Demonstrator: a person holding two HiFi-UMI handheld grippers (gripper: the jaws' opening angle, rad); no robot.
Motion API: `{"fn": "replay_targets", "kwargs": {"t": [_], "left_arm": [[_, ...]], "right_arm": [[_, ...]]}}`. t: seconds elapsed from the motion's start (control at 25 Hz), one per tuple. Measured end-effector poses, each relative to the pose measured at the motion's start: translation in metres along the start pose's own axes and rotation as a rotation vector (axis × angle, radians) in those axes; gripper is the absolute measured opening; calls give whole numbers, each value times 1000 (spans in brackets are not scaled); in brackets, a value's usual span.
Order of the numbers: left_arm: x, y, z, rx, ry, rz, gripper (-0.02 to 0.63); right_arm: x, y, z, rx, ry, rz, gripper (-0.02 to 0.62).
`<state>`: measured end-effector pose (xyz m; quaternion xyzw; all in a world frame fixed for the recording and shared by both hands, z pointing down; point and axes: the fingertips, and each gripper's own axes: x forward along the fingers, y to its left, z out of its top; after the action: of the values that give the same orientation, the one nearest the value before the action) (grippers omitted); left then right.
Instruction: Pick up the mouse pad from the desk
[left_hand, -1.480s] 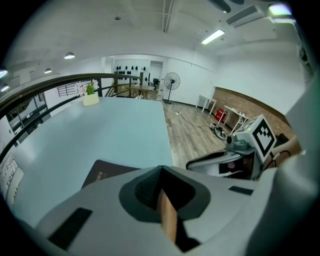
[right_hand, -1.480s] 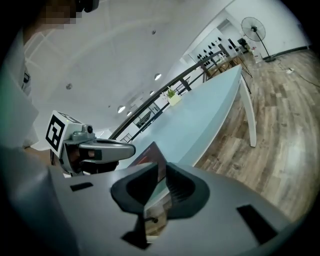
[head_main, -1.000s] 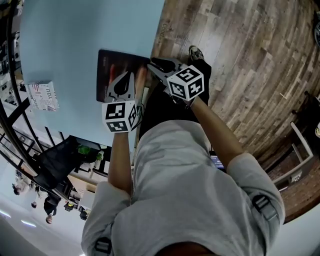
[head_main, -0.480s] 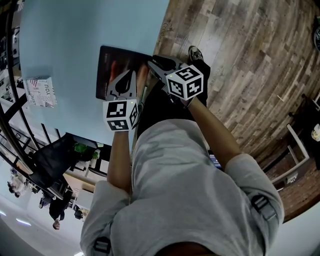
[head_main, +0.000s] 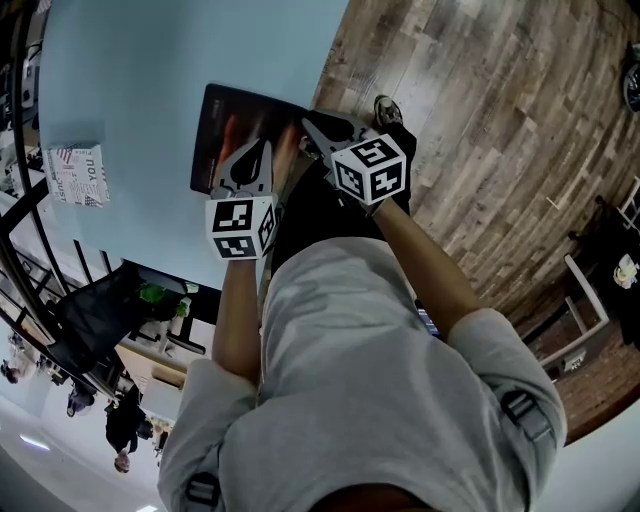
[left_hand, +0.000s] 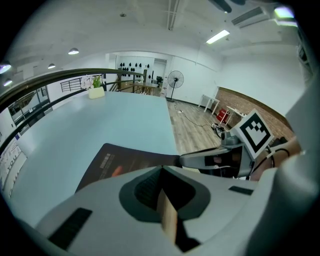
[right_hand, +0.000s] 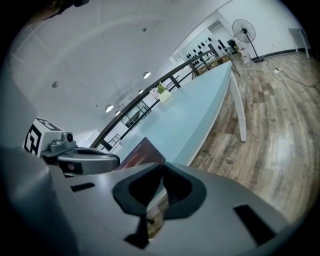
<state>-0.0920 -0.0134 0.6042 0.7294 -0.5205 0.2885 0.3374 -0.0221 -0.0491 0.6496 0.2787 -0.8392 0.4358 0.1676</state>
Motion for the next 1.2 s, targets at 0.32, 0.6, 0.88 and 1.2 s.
{"fn": "replay_targets", "kwargs": {"t": [0.32,0.6,0.88,1.2], "left_arm": [[-8,-2,2,-36,-45,8,12],[-27,11,2,-102,-108,43,12],[-49,26,0,-173,-170,84,12],[-87,42,-9,-271,-250,147,12]], "right_arm": [[-8,9,8,-103,9,-10,15],[-15,32,20,-213,34,16,15],[-16,69,28,-362,80,74,15],[-13,126,35,-515,137,183,15]]}}
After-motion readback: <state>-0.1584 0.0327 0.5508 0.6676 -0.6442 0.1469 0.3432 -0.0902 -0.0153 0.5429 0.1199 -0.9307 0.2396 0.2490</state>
